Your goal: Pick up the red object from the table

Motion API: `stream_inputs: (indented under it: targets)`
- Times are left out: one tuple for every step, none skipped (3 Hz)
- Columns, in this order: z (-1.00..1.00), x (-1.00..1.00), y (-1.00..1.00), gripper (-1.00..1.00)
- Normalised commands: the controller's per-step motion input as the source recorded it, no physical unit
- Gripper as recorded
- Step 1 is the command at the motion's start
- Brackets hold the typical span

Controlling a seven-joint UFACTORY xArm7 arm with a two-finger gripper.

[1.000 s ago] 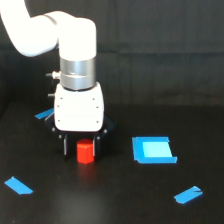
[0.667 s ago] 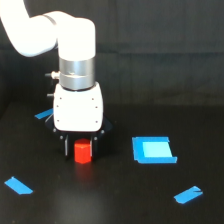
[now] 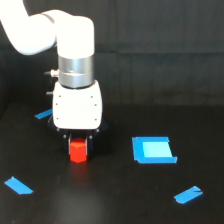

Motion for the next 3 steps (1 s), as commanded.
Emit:
stream_inputs:
  targets:
    - [0.53,-0.08,0.19,-0.94]
    - [0.7,-0.09,0.23,-0.93]
    - [0.88,0.11,0.45,-1.0]
